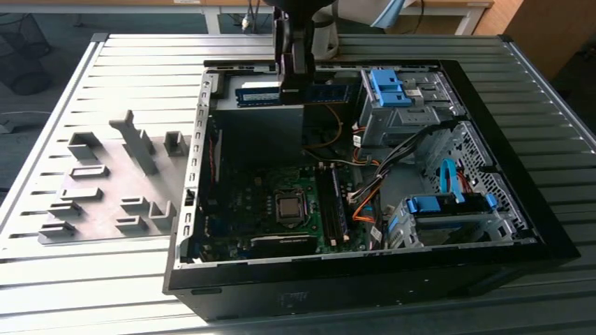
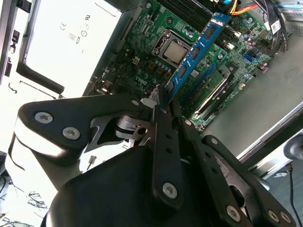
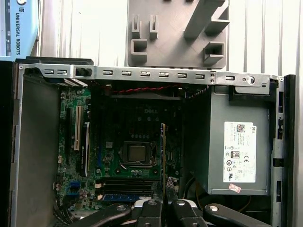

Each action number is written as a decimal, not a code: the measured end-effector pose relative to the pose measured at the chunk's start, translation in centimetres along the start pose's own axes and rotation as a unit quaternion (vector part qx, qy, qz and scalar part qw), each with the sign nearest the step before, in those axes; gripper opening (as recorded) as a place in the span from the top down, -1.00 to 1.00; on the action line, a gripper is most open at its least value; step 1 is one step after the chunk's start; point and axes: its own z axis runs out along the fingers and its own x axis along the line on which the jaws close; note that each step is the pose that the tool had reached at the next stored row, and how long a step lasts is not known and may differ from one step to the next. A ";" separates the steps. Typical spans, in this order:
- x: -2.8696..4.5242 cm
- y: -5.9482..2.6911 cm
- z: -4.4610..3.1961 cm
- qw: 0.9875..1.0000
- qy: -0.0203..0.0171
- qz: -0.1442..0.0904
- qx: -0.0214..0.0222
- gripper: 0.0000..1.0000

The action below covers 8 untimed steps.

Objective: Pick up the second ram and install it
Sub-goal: 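Pick up the second ram and move it above second insertion slot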

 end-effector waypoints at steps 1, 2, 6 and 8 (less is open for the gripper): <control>0.00 0.07 0.00 1.000 0.000 0.000 0.000 0.72; 0.00 0.08 0.00 1.000 0.000 0.000 0.000 0.72; 0.00 0.20 0.00 1.000 0.000 0.000 0.000 0.72; 0.00 0.27 0.01 1.000 0.000 0.000 0.000 0.72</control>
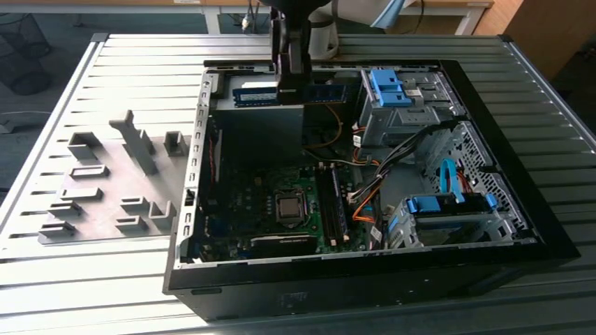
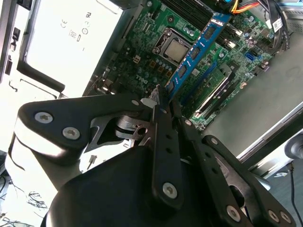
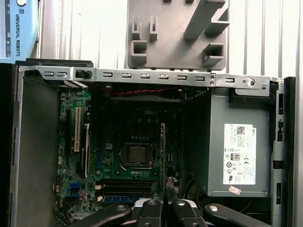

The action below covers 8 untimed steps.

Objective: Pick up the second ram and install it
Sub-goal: 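Pick up the second ram and move it above second insertion slot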

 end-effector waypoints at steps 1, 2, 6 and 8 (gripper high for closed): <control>0.00 0.02 0.00 1.000 0.000 0.000 0.000 0.72; 0.00 0.04 0.00 1.000 0.000 0.000 0.000 0.72; 0.00 0.10 0.00 1.000 0.000 0.000 0.000 0.72; 0.00 0.13 0.00 1.000 0.000 0.000 0.000 0.72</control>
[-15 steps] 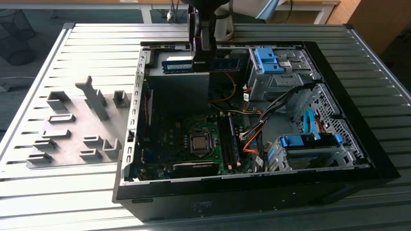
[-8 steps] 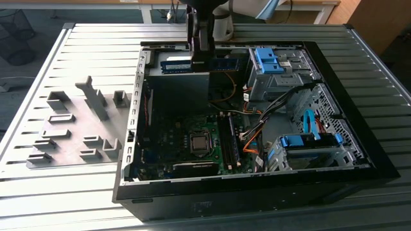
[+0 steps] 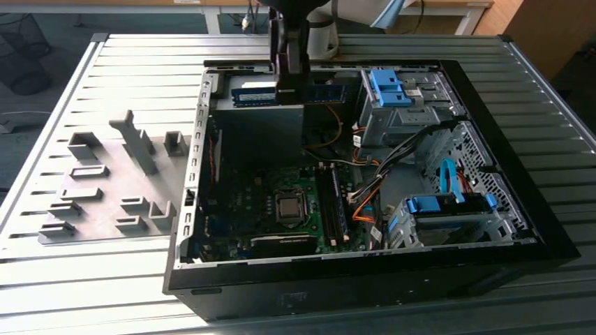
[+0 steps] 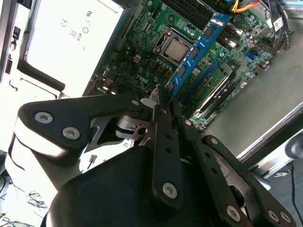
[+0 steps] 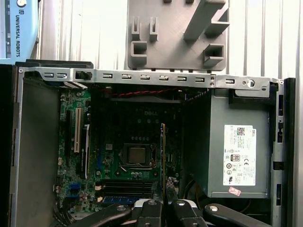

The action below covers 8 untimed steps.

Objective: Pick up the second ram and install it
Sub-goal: 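Pick up the second ram and move it above second insertion slot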

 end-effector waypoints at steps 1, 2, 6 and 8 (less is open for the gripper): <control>0.00 0.02 0.00 1.000 0.000 0.000 0.000 0.72; 0.00 0.03 0.00 1.000 0.000 0.000 0.000 0.72; 0.02 -1.02 -0.03 1.000 0.000 0.000 0.000 0.72; 0.02 -1.03 -0.03 1.000 0.000 0.000 0.000 0.72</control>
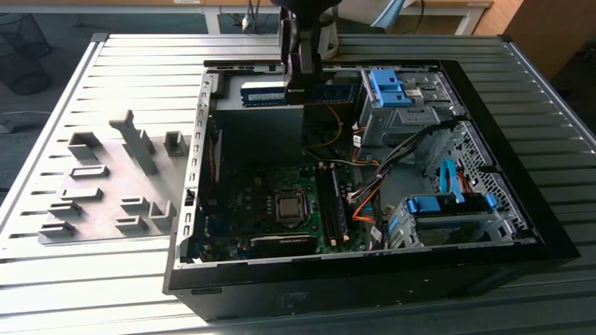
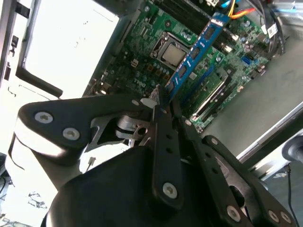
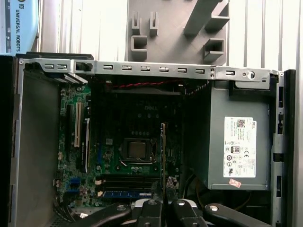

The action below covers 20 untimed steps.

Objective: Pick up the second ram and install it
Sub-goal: 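Pick up the second ram and move it above second insertion slot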

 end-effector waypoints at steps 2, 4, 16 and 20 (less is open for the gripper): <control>0.00 -0.01 -0.01 1.000 0.000 0.000 0.000 0.72; 0.00 -0.02 0.00 1.000 0.000 0.000 0.000 0.72; 0.01 -0.83 -0.03 1.000 0.000 0.000 0.000 0.72; 0.01 -0.83 -0.03 1.000 0.000 0.000 0.000 0.72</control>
